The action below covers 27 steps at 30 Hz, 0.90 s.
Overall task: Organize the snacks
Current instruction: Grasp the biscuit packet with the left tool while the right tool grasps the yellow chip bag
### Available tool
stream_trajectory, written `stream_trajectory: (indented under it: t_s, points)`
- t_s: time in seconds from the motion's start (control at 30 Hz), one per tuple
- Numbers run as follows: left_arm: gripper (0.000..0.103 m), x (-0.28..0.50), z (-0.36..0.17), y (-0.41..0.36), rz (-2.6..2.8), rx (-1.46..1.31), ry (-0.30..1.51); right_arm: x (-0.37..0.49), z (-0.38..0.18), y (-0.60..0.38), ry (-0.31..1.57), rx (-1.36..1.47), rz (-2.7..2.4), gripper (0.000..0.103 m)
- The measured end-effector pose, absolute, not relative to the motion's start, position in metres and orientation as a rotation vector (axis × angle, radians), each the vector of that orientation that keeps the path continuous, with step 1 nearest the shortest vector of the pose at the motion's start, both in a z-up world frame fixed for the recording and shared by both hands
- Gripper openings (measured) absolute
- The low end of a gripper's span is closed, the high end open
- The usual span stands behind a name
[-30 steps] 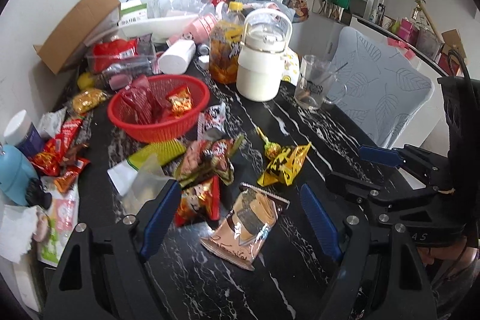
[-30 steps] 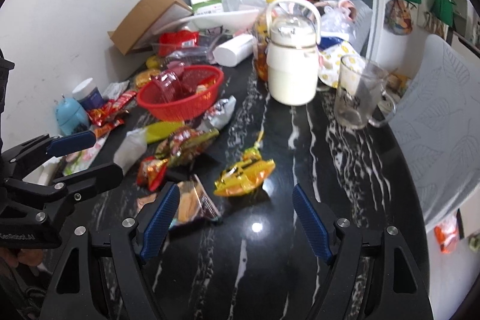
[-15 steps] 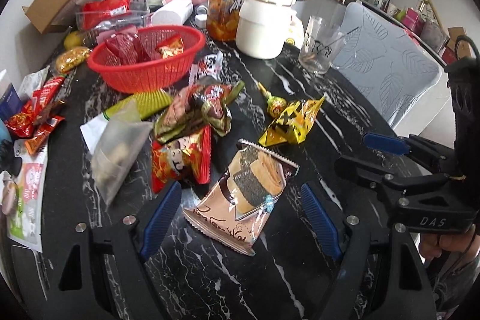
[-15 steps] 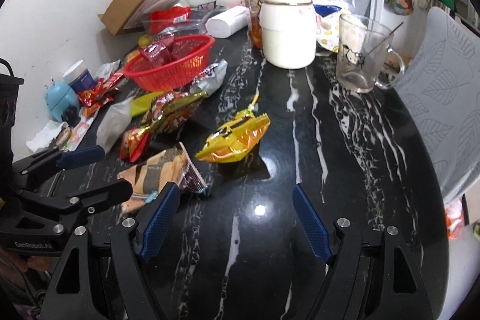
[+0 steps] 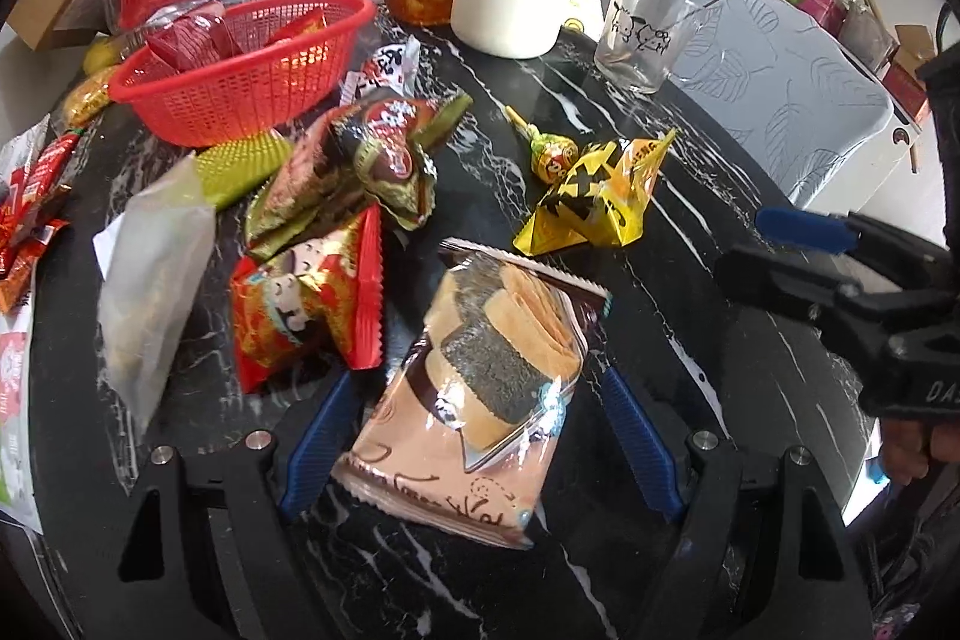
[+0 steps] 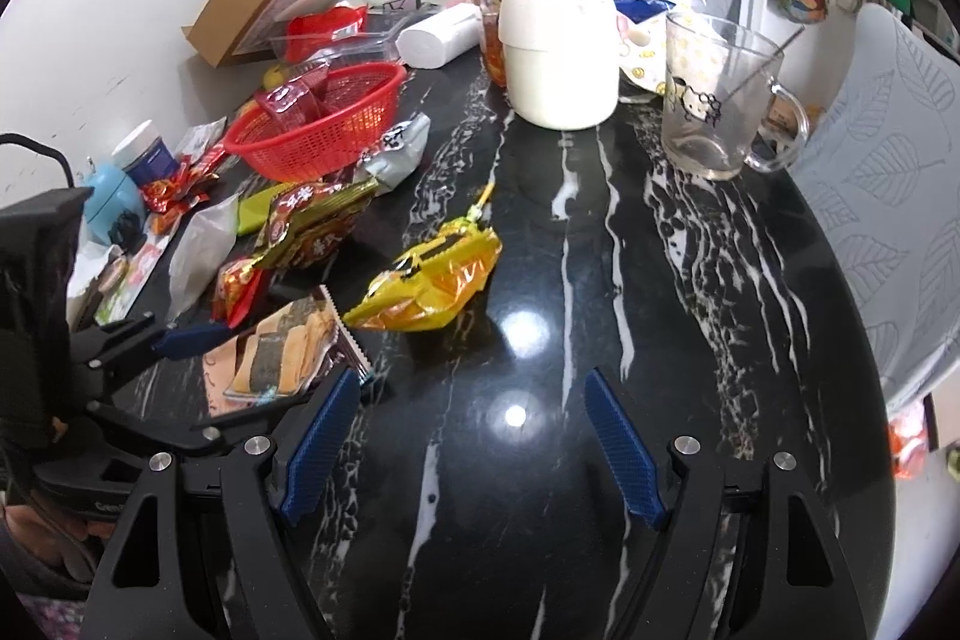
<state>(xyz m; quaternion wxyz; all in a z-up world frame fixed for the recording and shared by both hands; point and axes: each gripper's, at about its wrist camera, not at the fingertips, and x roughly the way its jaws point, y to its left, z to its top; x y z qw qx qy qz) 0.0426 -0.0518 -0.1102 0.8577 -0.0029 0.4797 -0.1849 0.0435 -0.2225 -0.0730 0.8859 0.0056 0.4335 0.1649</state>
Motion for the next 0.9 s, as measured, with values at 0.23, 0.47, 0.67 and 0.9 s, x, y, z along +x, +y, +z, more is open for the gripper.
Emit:
stream_trajectory:
  t_s: [0.23, 0.47, 0.67, 0.9]
  points:
    - [0.055, 0.040, -0.108, -0.050, -0.359, -0.022, 0.987, 0.061, -0.071, -0.218, 0.898, 0.014, 0.392, 0.081]
    - [0.051, 0.038, -0.106, -0.039, -0.257, -0.028, 1.012, 0.085, -0.075, -0.208, 0.912, 0.014, 0.426, 0.083]
    - [0.051, 0.037, -0.103, -0.031, -0.214, -0.044, 1.017, 0.101, -0.079, -0.199, 0.926, 0.005, 0.468, 0.083]
    - [0.051, 0.039, -0.105, -0.033, -0.211, -0.048, 1.025, 0.117, -0.091, -0.189, 0.942, -0.030, 0.501, 0.081]
